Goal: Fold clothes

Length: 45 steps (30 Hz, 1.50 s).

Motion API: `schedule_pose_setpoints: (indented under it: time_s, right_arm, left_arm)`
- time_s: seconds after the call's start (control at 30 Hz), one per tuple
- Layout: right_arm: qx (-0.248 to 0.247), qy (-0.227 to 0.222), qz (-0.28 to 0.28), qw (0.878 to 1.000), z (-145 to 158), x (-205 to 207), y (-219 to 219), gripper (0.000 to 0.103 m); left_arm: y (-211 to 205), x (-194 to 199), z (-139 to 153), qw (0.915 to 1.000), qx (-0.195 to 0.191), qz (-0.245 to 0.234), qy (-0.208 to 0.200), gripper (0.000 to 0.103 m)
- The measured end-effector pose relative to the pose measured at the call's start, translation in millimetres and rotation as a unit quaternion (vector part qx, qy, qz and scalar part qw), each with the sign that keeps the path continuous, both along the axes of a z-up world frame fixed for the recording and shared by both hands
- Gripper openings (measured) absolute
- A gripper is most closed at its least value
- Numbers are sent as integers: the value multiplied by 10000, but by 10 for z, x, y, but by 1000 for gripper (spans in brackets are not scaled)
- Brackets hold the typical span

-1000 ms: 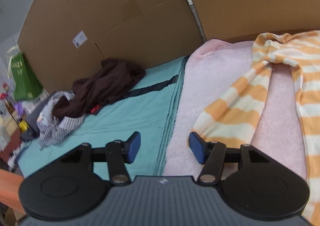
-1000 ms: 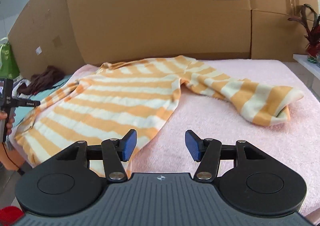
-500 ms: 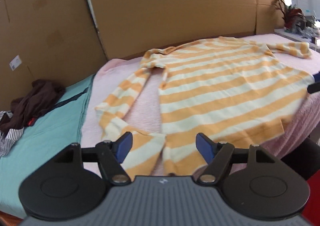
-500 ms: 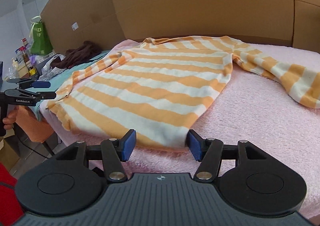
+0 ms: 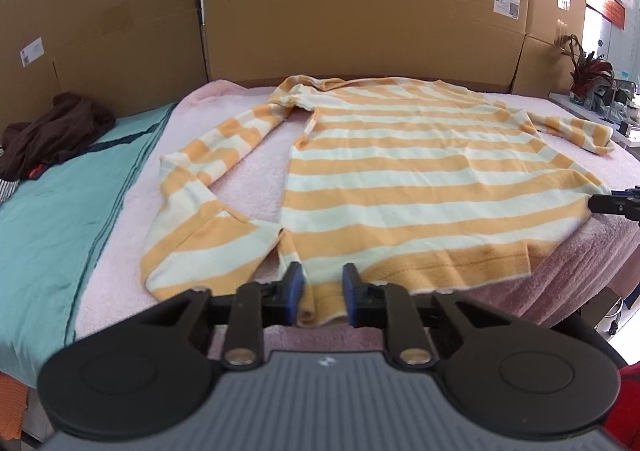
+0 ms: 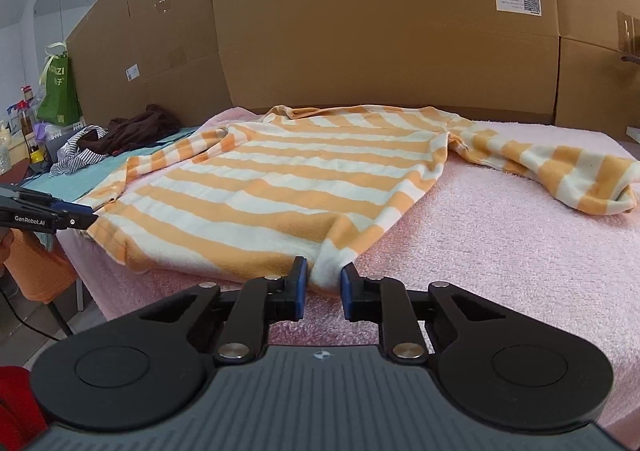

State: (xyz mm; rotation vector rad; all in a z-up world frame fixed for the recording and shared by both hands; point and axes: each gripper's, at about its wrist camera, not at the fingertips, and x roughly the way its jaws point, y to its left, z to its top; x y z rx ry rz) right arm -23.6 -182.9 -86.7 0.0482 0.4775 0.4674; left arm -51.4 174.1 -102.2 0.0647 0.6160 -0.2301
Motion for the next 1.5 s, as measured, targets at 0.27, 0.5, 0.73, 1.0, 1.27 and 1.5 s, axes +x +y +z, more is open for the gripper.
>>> schedule_pose_setpoints:
  time_s: [0.27,0.5,0.73,1.0,1.27,1.5]
  right_arm:
    - [1331,208,54,9909,263,-82,-481,12]
    - [1274,128,-147,9917,329,-185,-719,3]
    - [309,325,-25,9990,29,-229,-493,48]
    - [517,426,229,9975,-103,-301,-357,48]
    - [659,534,-47,9964,-176,-301,-240,6]
    - [1377,514,-149,9890,-92,-417,-383,6]
  left_arm:
    - [-108,-187,138,9986,-281,-403,-217,0]
    - [113,-179,44,9995,226,220,58,13]
    - [229,-147,-42,9991,222,347,134,44]
    - [284,-57,-59,9991,21,407,146,51]
    - [118,-36,-80,9992,-282,272,80,4]
    - [90,-265,106,9967,-678,193,-403,3]
